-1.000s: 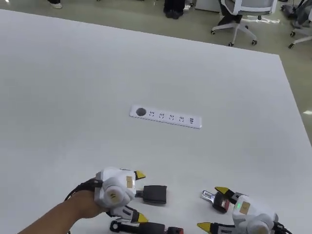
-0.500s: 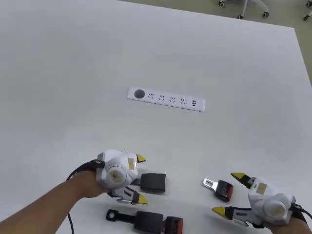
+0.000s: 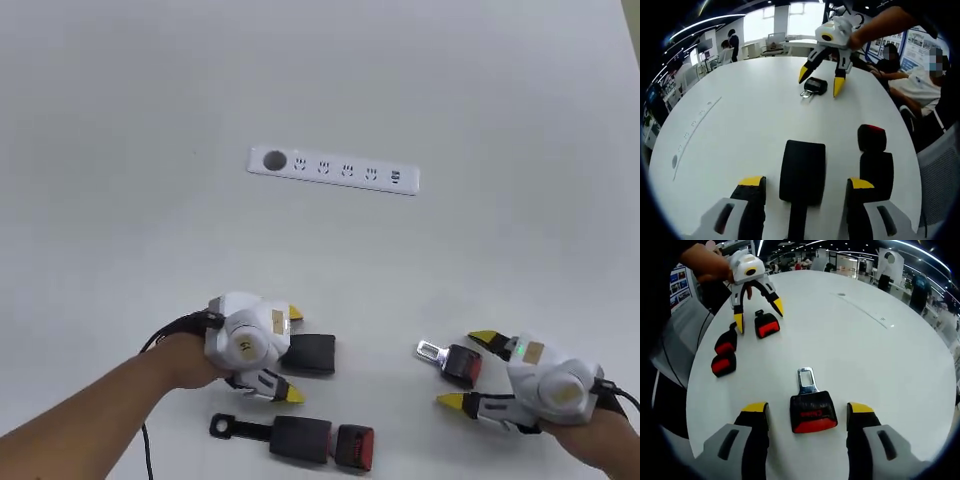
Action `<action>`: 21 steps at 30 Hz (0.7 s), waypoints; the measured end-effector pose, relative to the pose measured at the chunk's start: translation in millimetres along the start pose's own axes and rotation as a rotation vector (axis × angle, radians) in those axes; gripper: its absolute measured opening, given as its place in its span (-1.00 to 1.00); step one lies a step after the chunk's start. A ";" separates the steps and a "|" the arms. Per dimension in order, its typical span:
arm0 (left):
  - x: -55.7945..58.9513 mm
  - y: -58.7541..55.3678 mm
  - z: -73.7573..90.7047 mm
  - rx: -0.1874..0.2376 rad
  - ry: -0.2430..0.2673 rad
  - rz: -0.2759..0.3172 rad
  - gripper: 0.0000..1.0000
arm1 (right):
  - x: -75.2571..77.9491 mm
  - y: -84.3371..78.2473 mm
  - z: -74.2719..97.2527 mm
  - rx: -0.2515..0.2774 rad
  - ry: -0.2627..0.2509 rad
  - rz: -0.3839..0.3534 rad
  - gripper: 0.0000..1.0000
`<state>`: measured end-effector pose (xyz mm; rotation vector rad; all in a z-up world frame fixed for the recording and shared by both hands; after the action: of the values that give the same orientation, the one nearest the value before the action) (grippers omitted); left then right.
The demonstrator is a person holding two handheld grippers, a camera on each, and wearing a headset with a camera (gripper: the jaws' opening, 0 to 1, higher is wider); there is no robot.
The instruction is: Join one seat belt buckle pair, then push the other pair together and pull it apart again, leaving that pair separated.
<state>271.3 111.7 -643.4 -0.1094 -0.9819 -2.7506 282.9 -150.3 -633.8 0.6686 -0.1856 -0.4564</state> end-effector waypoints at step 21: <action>-6.7 3.6 -0.8 0.023 0.004 -0.103 -0.31 | 2.6 -1.3 -1.1 -0.005 0.004 0.079 -0.17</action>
<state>278.7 109.8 -642.8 -0.0515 -1.0453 -2.8300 285.1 -151.7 -635.5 0.6548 -0.2062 -0.3790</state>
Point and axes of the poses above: the centre of the closed fingertips' face, and the gripper's own axes: z roughly backward along the fingers, x roughly to its right, y roughly out of its top, the point moved 6 cm from there along z, roughly backward along the fingers, and after that the axes turned 5 degrees about -y, right-handed, at the moved point
